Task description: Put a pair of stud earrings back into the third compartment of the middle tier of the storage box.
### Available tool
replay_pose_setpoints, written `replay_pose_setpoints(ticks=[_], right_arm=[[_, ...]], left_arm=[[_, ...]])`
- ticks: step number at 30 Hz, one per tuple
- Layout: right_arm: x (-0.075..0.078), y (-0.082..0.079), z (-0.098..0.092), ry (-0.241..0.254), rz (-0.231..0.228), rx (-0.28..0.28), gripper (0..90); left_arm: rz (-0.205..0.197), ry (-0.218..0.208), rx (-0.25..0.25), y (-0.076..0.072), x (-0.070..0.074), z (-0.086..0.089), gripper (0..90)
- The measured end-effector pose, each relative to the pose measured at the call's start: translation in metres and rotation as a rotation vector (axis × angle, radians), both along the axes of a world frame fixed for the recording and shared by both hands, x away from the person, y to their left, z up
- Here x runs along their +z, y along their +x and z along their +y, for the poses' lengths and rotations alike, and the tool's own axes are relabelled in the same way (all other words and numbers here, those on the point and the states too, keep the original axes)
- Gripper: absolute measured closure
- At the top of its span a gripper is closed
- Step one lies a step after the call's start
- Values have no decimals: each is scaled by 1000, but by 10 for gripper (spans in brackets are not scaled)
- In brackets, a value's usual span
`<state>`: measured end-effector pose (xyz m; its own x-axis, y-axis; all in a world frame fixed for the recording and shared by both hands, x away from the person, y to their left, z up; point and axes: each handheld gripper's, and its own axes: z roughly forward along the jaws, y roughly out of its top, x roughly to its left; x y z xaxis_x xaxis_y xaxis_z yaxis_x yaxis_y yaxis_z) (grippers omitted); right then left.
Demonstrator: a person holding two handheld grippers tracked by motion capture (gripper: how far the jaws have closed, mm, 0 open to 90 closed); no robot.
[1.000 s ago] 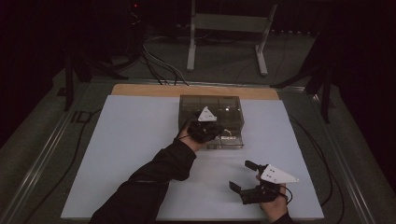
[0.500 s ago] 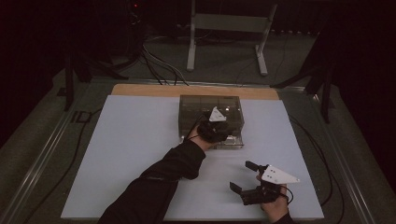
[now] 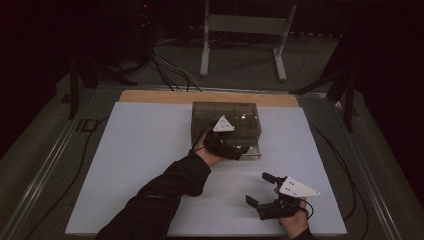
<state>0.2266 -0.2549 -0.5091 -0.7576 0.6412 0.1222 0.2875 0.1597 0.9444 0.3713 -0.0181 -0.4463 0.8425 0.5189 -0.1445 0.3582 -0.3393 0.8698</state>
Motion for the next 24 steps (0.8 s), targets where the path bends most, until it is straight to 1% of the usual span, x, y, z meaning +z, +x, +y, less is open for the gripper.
replay_pose_setpoints(ticks=[4,5,6,7,9,10,11,13,14,15,16,18,22,24], right_arm=[[0,0,0,4,0,-1,0],[0,0,0,0,1,1,0],[0,0,0,-3,1,2,0],[0,0,1,-6,1,4,0],[0,0,1,-1,-3,3,0],[1,0,1,0,-3,3,0],[0,0,1,-3,-4,3,0],[0,0,0,-4,-3,3,0],[1,0,0,-1,-4,1,0],[1,0,0,-1,-4,1,0],[1,1,0,1,-5,0,0],[0,0,1,-6,-2,2,0],[0,0,1,-2,-3,2,0],[0,0,1,-7,-1,2,0]], left_arm=[[3,-23,11,-7,3,10,130],[-10,-15,20,-9,4,13,110],[-12,-8,20,-11,5,15,106],[-1,-16,8,-12,6,18,105],[6,-19,15,-14,7,24,99],[12,-28,5,-15,8,27,99],[7,-25,12,-17,9,30,98],[3,-22,6,-21,11,35,94],[-6,-10,14,-22,13,38,94],[-6,-10,14,-22,13,38,95],[-13,0,5,-25,14,44,95],[-9,1,1,-28,15,50,95],[0,-6,2,-35,15,63,95],[-9,7,2,-39,15,68,95]])
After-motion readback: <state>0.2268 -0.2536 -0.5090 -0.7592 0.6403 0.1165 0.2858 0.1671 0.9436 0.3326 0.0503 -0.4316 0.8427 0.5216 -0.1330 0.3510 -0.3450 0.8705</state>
